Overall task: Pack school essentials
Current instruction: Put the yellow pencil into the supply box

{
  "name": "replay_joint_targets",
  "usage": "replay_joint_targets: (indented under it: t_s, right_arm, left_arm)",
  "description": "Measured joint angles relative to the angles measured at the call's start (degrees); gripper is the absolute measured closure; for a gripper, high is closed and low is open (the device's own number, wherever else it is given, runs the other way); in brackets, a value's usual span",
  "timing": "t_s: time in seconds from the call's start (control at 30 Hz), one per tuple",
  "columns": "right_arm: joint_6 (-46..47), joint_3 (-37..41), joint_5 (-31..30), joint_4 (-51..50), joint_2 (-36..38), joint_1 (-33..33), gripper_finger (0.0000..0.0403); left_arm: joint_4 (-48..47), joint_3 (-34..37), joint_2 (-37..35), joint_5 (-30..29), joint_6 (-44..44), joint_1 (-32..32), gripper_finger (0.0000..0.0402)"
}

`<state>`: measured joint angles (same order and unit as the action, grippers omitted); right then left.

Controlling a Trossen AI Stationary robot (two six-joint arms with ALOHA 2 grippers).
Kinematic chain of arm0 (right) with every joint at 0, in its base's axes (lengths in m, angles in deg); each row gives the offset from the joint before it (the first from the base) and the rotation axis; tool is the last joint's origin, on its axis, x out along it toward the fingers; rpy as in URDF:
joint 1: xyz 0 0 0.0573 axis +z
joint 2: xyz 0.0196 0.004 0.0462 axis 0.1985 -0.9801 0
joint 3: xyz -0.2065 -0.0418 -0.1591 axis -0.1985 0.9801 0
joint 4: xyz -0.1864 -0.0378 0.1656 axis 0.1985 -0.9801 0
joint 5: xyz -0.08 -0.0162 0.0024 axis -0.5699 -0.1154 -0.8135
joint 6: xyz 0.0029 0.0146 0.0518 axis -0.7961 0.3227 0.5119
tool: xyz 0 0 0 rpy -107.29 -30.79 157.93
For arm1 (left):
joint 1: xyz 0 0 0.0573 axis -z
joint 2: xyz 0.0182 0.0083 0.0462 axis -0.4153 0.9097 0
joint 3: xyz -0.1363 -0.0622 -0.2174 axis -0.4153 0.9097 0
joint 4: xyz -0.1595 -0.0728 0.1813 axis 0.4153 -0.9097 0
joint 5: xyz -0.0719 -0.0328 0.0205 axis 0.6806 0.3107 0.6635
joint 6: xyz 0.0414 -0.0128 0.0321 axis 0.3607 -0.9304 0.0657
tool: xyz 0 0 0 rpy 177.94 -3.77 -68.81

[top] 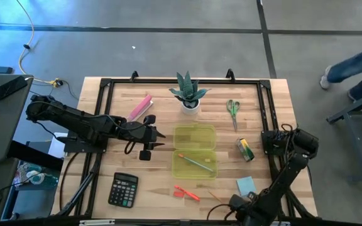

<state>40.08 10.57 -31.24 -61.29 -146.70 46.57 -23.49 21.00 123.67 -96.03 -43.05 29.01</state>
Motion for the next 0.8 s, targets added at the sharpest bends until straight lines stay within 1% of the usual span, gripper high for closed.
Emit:
replay_joint_targets:
  t_s: [0.1,0.23,0.4,0.53,0.7,0.8]
  right_arm:
    - [-5.7,-1.8,-6.6,-1.1,0.0,-0.6,0.0397]
    - [-14.6,-3.6,-15.3,-5.6,0.1,-2.7,0.0397]
    - [-28.6,-4.2,-21.2,-9.2,0.2,-7.4,0.0398]
    - [-40.7,-4.2,-22.3,-10.0,0.2,-13.0,0.0398]
    - [-56.4,-4.2,-20.1,-10.4,0.2,-19.8,0.0398]
    - [-64.0,-4.2,-18.6,-11.2,0.3,-23.4,0.0398]
  left_arm:
    - [-0.1,0.0,0.0,0.0,-0.1,0.1,0.0275]
    - [-0.4,0.0,0.0,0.0,-0.4,0.1,0.0275]
    - [-0.5,0.0,0.0,0.0,-1.5,0.1,0.0275]
    - [-1.2,0.0,0.0,0.0,-3.3,0.1,0.0275]
    - [-6.2,0.0,0.0,0.1,-6.6,0.1,0.0275]
    - [-9.4,0.0,0.0,0.0,-8.7,0.1,0.0275]
